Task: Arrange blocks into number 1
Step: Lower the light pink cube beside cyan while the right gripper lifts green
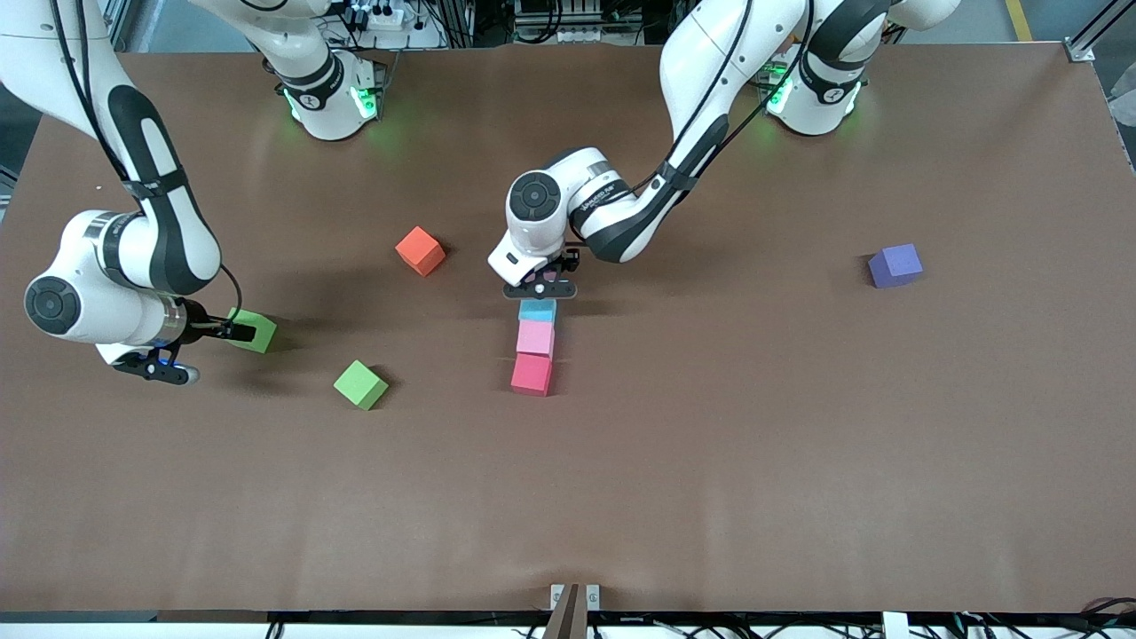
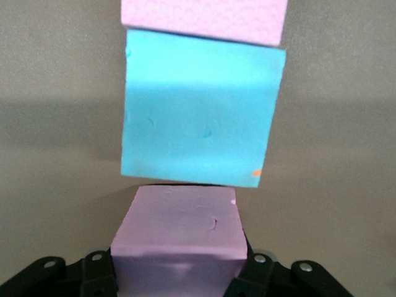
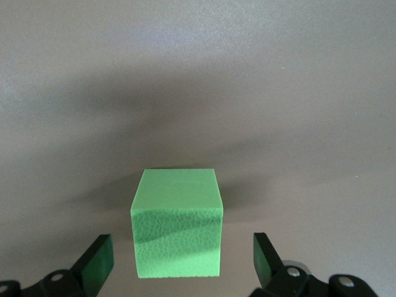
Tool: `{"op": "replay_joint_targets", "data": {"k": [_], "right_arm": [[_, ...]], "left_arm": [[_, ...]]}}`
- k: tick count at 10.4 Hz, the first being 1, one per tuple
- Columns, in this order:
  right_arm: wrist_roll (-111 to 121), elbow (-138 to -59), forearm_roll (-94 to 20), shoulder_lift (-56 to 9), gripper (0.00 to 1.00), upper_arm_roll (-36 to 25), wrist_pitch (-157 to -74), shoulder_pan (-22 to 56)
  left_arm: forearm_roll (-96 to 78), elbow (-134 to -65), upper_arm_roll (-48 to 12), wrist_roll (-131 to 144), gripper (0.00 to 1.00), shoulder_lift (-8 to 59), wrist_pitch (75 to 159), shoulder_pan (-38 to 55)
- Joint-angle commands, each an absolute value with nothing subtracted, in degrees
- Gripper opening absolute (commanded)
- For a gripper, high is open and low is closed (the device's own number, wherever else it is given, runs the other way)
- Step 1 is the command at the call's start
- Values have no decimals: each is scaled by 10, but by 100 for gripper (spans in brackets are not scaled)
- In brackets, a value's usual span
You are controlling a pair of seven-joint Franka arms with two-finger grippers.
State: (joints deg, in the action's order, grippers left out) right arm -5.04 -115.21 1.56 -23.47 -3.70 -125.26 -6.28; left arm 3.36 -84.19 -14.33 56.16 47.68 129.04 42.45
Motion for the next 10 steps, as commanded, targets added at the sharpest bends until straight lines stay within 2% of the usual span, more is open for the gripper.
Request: {"op": "replay_joint_targets", "data": {"k": [1,5,6,9,10], "right_arm": [[-55,-1148,29,-247,100,-44,-1260,-57],[-55,-1150,28,-262,99,-49,-1279,-57],[-55,-1150,26,-263,96,-49,-1278,-55],[-59,-1149,20,-265,60,-49,-1276,-48],[-60,-1148,20,-266,58,-49,-1278,-48]], "left_arm": [[33,-824,-132,555,0,483,1288,429],[33,-805,-129,556,0,496,1288,430],[33,-799,-129,556,0,501,1288,431],[33,-797,-129,558,0,503,1288,430],[33,-798,-129,559,90,503,1288,429]]}}
